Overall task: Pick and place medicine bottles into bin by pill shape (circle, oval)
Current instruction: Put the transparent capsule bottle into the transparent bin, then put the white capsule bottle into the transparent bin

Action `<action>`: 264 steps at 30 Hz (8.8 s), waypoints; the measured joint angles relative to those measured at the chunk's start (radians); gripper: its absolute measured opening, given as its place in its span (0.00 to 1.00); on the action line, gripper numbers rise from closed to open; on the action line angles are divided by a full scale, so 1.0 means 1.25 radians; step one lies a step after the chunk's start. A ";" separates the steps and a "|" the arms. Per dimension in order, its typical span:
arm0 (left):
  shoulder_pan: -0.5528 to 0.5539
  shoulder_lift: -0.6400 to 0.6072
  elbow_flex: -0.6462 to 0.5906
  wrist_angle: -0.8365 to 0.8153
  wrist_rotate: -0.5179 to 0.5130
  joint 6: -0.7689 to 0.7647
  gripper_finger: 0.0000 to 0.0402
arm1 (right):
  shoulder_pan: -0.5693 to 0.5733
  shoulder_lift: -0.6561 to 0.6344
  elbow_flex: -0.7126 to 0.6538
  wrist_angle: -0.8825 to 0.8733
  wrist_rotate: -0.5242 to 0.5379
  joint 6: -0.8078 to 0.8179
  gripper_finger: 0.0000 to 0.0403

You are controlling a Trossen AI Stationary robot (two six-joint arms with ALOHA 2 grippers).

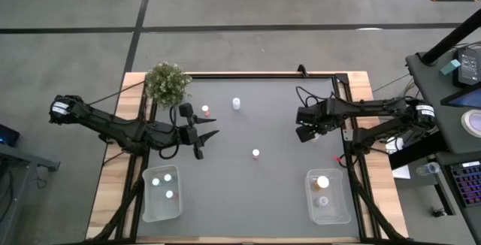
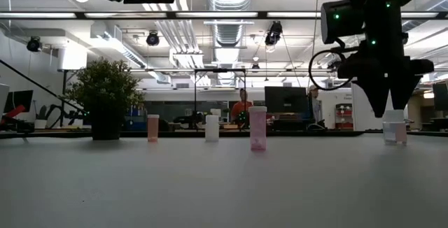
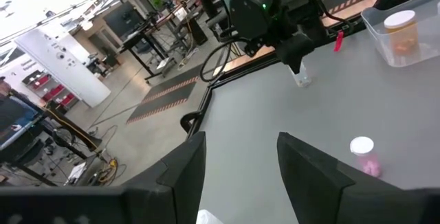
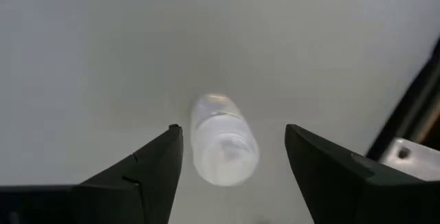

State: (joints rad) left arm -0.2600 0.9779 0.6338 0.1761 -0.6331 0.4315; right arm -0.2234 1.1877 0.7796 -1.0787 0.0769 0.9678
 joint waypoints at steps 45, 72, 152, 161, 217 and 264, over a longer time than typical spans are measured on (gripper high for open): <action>0.000 0.000 0.001 0.001 0.000 0.000 0.40 | 0.002 0.002 -0.025 0.037 -0.041 0.037 0.43; 0.000 0.001 0.001 0.001 0.000 0.000 0.40 | 0.019 0.000 0.103 -0.031 -0.081 -0.036 0.33; 0.000 0.001 0.001 0.001 0.000 0.001 0.40 | 0.910 0.030 0.089 0.021 -0.110 0.775 0.50; 0.000 0.001 0.001 0.001 0.000 0.001 0.40 | 0.908 0.019 0.228 -0.154 -0.102 0.788 0.50; 0.000 0.194 0.003 0.310 0.000 -0.155 0.40 | 0.256 -0.098 -0.303 1.395 0.078 -0.868 0.50; 0.191 -0.027 -0.064 0.220 -0.008 0.038 0.40 | -0.081 0.555 0.612 0.517 0.139 -0.456 0.54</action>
State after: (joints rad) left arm -0.0216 0.9444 0.5540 0.4511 -0.6436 0.4790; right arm -0.3251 1.8813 1.5450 -0.4328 0.2504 0.3980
